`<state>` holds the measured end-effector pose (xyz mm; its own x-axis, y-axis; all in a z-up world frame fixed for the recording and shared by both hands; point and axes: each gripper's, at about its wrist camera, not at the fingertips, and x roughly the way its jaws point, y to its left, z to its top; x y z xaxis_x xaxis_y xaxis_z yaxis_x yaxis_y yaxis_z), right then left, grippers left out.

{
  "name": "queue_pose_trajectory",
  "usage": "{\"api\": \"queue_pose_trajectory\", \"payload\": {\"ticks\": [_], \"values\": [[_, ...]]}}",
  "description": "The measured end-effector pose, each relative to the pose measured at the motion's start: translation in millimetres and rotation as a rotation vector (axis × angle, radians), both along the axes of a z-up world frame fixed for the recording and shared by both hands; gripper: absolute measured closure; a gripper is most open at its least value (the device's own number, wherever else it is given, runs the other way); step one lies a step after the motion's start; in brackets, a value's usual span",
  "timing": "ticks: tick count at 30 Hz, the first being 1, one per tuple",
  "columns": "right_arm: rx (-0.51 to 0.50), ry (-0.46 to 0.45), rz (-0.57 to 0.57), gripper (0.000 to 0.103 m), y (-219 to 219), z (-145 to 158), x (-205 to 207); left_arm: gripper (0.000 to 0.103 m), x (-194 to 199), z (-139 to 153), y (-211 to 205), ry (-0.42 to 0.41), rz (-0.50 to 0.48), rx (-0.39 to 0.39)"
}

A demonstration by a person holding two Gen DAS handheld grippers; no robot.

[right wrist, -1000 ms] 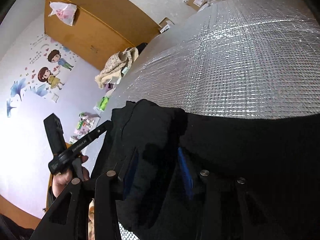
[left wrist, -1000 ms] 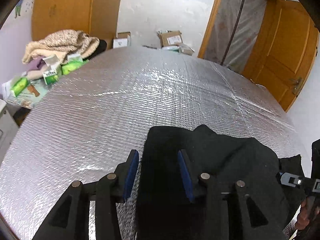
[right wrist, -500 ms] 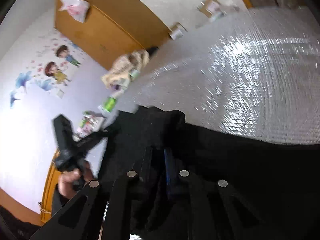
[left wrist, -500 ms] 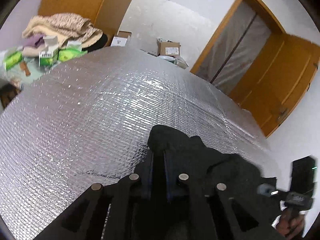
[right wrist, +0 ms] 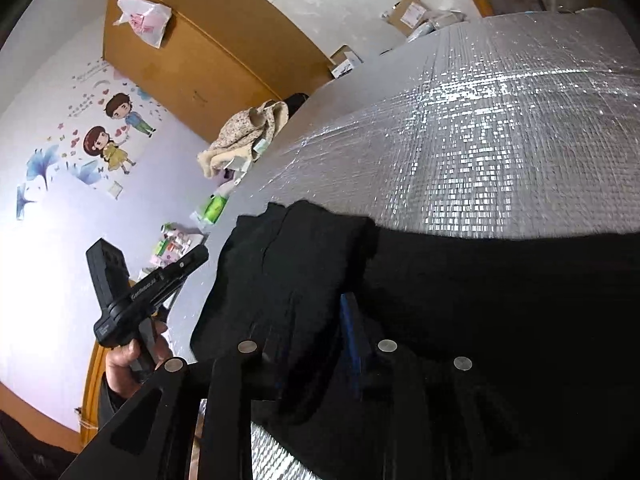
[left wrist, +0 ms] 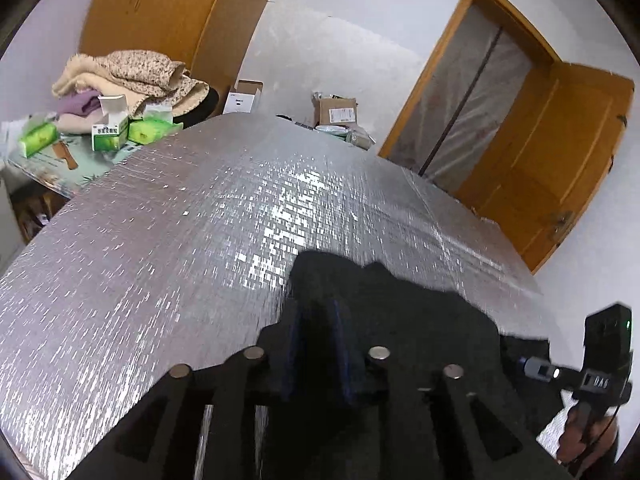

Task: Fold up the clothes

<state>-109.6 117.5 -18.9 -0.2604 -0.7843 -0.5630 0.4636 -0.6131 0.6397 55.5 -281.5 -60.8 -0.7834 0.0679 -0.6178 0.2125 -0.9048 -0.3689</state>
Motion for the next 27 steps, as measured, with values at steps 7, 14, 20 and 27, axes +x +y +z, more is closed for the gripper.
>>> {"api": "queue_pose_trajectory", "payload": {"ticks": [7, 14, 20, 27], "values": [[0.006, -0.015, 0.074, 0.071, -9, -8, 23, 0.075, 30, -25, 13, -0.081, -0.018, 0.044], [0.02, -0.028, 0.074, 0.093, -11, -18, 29, 0.103, 53, -16, -6, -0.019, 0.073, 0.057], [-0.004, -0.01, 0.022, 0.089, 9, -15, 32, 0.102, 63, 0, 12, 0.025, 0.039, 0.031], [0.018, -0.015, -0.055, 0.09, 43, -29, 34, 0.101, 42, 5, 72, 0.061, -0.144, 0.018]]}}
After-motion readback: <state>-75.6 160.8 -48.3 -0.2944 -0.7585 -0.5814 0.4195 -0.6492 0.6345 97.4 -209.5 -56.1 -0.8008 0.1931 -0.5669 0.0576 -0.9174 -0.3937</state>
